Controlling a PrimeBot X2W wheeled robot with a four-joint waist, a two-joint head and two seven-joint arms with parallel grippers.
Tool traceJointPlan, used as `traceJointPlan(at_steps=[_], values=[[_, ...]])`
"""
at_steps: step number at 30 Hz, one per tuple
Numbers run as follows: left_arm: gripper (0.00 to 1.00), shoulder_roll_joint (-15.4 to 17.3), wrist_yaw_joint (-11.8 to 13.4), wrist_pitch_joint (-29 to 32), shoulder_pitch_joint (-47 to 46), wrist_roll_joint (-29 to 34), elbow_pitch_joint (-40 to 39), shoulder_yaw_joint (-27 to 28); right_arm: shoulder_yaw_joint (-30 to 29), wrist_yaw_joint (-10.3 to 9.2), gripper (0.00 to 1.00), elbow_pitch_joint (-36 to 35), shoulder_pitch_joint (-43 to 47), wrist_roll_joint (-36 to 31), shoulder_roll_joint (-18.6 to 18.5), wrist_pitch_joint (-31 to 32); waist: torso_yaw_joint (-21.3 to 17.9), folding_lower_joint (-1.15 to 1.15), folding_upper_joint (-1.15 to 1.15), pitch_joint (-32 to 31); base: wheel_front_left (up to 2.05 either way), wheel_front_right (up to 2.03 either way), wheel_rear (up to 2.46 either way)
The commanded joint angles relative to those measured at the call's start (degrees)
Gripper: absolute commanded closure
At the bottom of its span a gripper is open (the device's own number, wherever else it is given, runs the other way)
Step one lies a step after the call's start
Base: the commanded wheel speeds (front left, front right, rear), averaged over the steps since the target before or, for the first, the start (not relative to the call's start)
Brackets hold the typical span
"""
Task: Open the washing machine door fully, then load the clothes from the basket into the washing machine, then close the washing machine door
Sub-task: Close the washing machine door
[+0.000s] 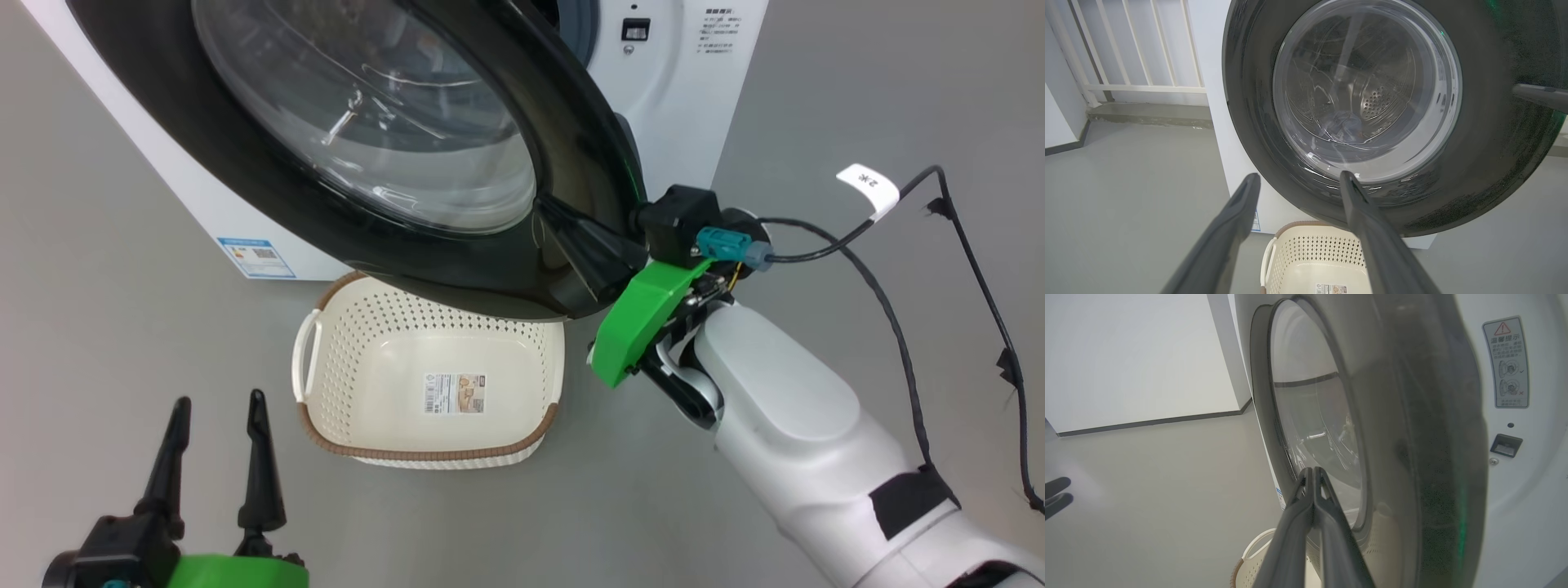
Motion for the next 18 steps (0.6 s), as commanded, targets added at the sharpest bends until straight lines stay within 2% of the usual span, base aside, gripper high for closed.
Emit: traceJointPlan(at_steps=[1,18], values=[[0.00,0.7,0.0,-0.5,-2.3,-0.1,-1.1,1.7,0.7,0.35,1.00,-0.5,-1.5,0.5,1.3,-0.8,0.1,0.00,0.00,0.3,0.00,0.00,0.00],[0.00,0.0,-0.5,-1.6,-4.4,-0.3,-0.2,1.0,1.0,0.35,1.00,9.2,-9.9,3.2,1.3,-3.7,0.8,0.00,0.00,2.9,0.00,0.00,0.00]])
